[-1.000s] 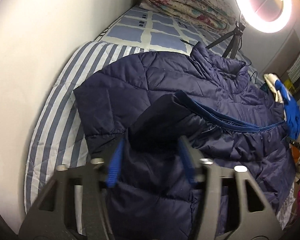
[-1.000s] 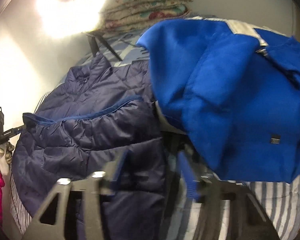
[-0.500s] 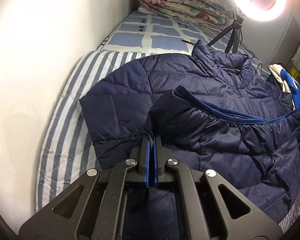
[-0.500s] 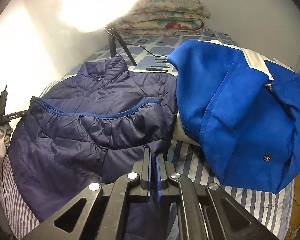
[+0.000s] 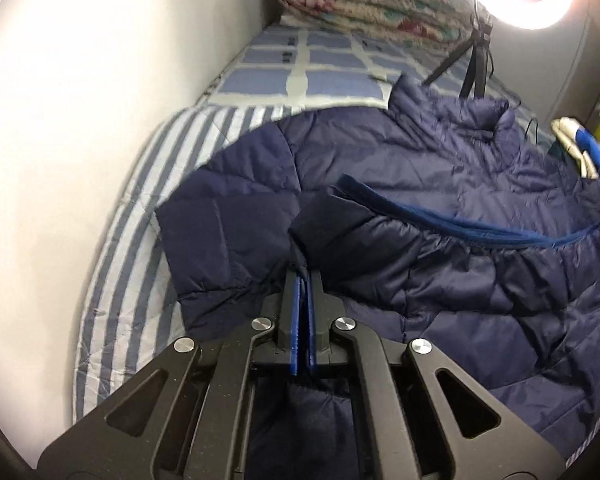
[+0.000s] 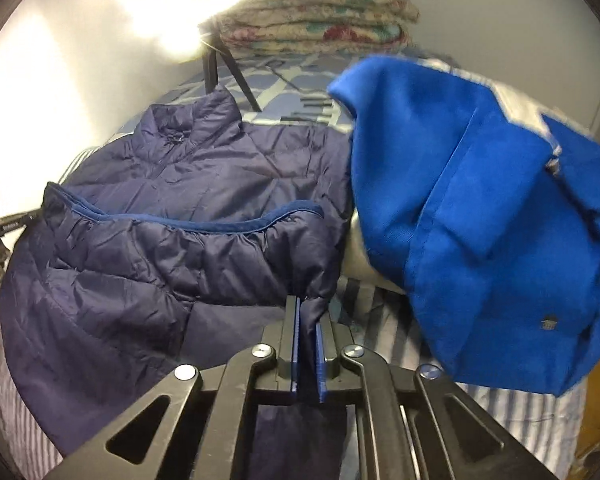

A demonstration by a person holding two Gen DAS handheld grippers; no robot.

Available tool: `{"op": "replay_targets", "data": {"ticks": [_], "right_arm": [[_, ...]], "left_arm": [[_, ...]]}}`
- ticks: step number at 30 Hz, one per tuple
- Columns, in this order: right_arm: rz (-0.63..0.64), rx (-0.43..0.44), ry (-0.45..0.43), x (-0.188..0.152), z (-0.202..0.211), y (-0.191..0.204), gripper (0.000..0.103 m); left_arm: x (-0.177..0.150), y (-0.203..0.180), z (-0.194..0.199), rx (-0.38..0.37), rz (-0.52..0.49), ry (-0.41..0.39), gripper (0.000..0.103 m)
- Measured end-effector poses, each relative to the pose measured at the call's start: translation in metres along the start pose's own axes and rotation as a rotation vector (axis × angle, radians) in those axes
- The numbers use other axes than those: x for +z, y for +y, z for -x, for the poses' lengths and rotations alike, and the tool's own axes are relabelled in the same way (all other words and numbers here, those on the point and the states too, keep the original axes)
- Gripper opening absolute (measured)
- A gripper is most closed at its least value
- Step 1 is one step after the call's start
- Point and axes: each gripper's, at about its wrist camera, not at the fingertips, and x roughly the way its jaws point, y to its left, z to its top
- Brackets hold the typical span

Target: Fold large clothes

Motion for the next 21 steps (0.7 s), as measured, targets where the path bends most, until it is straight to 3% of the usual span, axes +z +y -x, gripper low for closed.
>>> {"op": "replay_targets", "data": {"ticks": [5, 10, 14, 21], "right_arm": [[0.057, -0.055, -0.081, 0.008, 0.04, 0.011, 0.001], [0.075, -0.115, -0.184, 0.039, 0.063, 0.018, 0.001], [0.044, -0.162, -0.202, 0.072, 0.046, 0.013, 0.001], [0.046, -0.287, -0.204, 0.134, -0.016, 0.014, 0.001]], "left_arm": [[0.01, 0.005, 0.027, 0.023, -0.004, -0.072, 0.0], [0.038, 0.009, 0.049, 0.061, -0.001, -0.16, 0.0], [0.073, 0.012, 0.043, 0.086, 0.005, -0.193, 0.0], [0.133, -0.001, -0.003, 0.176, -0.011, -0.236, 0.0]]}}
